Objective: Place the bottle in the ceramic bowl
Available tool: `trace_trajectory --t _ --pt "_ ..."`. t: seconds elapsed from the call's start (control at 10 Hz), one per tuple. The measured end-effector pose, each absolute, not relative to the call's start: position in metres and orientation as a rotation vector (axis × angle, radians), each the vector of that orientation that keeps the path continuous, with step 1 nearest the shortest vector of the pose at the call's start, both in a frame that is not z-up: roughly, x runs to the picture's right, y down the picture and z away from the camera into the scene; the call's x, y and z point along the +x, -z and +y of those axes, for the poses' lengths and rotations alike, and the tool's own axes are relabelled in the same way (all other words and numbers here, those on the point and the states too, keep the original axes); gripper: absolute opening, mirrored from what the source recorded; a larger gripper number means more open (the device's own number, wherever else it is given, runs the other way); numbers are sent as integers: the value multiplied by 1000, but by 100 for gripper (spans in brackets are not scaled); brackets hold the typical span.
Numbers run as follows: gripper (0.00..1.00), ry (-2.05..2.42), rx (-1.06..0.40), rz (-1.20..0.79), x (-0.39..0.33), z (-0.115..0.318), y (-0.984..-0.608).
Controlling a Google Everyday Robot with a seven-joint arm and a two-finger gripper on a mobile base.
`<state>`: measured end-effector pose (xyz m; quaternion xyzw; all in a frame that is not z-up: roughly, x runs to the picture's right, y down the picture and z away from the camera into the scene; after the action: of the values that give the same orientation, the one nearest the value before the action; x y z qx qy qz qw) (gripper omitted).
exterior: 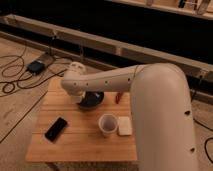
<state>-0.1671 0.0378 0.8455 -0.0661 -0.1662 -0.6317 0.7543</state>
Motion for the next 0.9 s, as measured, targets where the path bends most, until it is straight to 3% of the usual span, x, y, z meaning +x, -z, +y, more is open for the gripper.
trace_trajectory --t 0.4,0.7,0.9 --pt "35 1407 -140 -278 -158 34 -861" --pt "68 1402 -161 -238 -154 40 -867" --pt "80 1387 -174 -221 -150 43 -871"
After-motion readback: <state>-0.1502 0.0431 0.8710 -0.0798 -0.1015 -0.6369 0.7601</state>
